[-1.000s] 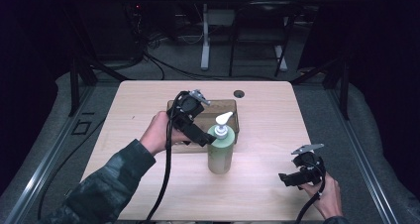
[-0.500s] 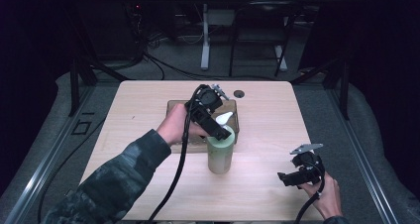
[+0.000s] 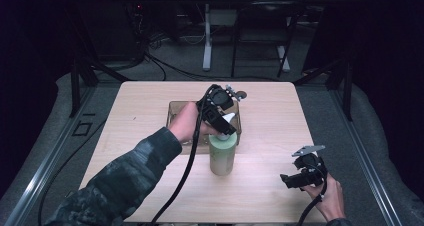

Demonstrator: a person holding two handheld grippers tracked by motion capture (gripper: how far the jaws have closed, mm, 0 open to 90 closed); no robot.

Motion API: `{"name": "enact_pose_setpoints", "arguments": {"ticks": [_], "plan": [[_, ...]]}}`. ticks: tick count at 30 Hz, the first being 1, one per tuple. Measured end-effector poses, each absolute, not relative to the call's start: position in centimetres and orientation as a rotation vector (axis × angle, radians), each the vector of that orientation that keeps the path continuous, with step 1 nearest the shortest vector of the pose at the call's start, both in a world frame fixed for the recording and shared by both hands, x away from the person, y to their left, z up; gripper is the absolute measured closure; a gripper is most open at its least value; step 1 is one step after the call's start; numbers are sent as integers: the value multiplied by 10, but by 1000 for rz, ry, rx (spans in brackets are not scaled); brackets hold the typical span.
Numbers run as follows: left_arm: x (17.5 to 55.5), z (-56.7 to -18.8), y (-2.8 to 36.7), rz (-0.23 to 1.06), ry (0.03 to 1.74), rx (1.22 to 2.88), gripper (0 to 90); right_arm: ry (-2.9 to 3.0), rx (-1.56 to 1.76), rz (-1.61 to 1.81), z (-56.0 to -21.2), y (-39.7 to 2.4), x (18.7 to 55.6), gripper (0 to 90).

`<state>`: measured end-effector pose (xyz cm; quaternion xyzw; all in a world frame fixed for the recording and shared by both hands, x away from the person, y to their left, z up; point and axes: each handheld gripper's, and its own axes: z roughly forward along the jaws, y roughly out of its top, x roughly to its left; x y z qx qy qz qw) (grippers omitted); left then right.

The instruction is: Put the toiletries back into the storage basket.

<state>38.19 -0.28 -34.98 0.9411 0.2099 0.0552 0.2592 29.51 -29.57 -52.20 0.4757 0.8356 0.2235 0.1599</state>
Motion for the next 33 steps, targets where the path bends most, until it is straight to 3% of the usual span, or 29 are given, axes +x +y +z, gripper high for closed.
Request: {"name": "enact_pose_setpoints", "arguments": {"ticks": [6,10,33], "plan": [[383,-351,-6,159,557,2572,627,2390,1358,641,-522,-296,296,88],[383,-350,-6,143,549,2577,653,2392,1351,635,-522,-297,296,92],[381,-342,1,175,491,2638,661,2394,1348,623,-523,-298,296,90]]}}
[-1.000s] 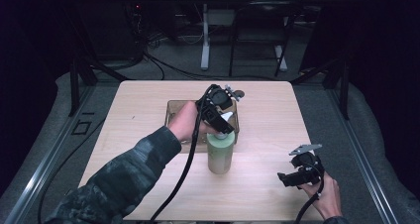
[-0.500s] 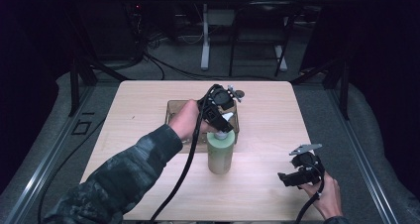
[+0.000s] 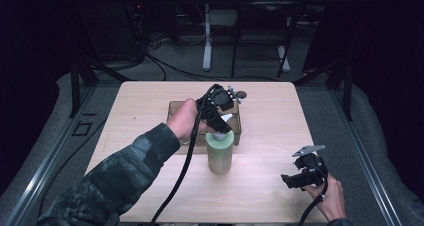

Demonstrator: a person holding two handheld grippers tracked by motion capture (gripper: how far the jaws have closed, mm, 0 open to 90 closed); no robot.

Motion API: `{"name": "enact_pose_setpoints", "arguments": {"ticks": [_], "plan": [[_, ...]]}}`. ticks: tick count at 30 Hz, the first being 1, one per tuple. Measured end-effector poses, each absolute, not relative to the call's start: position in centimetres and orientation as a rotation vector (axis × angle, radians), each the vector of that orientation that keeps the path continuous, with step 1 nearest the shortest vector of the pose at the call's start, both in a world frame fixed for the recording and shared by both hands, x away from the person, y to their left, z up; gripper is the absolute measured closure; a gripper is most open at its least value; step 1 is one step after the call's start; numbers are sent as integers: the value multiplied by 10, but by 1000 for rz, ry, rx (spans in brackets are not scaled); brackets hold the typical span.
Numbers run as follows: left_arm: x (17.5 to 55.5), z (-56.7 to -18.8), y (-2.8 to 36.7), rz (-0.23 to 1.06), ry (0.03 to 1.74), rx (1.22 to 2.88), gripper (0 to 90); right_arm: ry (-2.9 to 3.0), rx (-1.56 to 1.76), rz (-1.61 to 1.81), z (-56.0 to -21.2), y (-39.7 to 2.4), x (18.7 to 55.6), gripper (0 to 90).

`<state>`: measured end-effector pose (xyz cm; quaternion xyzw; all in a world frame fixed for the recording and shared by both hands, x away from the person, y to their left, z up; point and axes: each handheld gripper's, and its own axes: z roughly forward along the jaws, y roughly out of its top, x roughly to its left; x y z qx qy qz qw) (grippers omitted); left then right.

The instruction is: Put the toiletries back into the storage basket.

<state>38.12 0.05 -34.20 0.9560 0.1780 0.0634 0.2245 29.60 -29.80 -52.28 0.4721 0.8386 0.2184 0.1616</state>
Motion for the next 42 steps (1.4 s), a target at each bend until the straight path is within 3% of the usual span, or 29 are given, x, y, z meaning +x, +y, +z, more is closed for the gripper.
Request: {"name": "enact_pose_setpoints", "arguments": {"ticks": [42], "plan": [[386,-316,67,189,605,2662,664,2396,1345,585,-524,-298,297,58]]}}
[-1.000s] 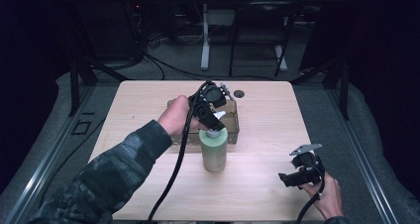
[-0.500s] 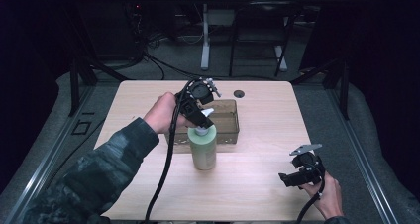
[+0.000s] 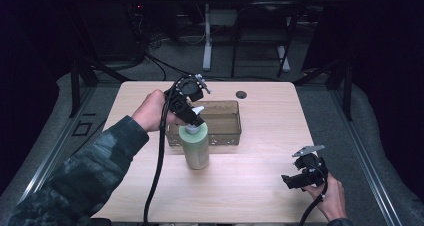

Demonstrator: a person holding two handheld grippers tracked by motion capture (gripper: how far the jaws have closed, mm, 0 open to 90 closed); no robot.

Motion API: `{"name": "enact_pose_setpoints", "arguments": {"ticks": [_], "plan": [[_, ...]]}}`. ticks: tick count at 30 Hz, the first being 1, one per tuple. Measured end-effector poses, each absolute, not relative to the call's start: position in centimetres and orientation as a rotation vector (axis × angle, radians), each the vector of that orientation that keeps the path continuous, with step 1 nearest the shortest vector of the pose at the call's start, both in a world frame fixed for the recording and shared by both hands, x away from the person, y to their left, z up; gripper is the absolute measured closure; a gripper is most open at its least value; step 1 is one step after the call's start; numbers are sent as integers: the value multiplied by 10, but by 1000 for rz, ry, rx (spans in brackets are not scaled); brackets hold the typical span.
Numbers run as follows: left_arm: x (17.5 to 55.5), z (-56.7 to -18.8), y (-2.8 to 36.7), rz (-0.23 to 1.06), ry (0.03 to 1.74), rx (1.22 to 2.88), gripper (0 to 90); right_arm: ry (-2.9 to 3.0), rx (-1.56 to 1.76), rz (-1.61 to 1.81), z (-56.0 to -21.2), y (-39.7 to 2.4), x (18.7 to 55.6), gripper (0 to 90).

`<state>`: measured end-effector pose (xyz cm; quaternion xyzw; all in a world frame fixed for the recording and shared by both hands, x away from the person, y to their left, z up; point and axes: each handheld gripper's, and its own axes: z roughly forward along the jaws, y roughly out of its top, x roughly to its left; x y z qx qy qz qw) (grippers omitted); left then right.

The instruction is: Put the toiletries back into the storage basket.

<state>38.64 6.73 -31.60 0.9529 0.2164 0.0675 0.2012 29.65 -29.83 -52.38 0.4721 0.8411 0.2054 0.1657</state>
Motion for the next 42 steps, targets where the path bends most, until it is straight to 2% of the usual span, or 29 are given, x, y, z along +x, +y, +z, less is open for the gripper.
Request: {"name": "enact_pose_setpoints", "arguments": {"ticks": [42], "plan": [[393,-286,120,249,705,2674,665,2374,1357,584,-523,-302,296,49]]}}
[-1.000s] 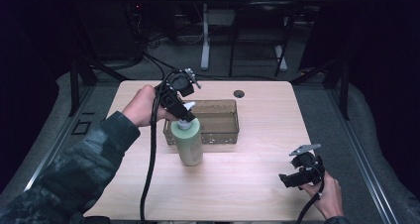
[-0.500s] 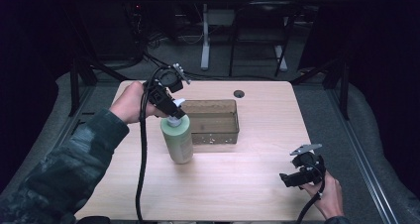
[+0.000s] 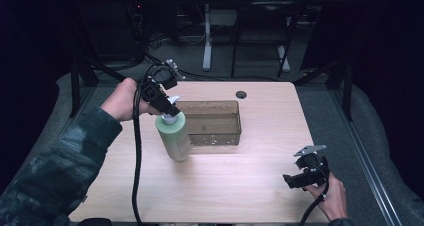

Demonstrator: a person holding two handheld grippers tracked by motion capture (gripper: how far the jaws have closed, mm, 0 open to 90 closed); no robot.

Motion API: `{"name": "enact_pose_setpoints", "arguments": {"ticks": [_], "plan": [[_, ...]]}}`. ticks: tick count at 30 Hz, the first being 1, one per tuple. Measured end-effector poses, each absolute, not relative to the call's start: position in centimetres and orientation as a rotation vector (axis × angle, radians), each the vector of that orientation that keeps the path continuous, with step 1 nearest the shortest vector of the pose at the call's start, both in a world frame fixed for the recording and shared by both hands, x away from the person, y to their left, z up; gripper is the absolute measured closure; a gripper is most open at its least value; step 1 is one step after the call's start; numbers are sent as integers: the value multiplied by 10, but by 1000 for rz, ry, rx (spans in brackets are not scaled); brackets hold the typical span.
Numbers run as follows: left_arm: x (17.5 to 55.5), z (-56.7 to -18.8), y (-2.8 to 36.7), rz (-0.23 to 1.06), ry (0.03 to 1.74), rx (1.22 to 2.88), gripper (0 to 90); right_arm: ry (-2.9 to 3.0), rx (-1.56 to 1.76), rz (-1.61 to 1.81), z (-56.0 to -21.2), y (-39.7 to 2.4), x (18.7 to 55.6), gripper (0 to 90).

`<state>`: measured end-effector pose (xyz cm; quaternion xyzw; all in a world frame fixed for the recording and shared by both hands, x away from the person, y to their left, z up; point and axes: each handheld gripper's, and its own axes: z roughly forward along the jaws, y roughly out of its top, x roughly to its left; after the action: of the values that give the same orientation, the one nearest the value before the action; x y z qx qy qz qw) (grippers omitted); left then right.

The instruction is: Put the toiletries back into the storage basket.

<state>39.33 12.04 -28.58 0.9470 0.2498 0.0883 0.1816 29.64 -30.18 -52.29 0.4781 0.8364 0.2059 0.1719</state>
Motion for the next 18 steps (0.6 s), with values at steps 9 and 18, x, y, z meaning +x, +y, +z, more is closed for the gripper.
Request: {"name": "enact_pose_setpoints", "arguments": {"ticks": [9,18], "plan": [[395,-275,130,271,740,2674,665,2372,1359,588,-523,-302,296,43],[397,-263,139,297,767,2667,666,2362,1365,593,-522,-303,296,32]]}}
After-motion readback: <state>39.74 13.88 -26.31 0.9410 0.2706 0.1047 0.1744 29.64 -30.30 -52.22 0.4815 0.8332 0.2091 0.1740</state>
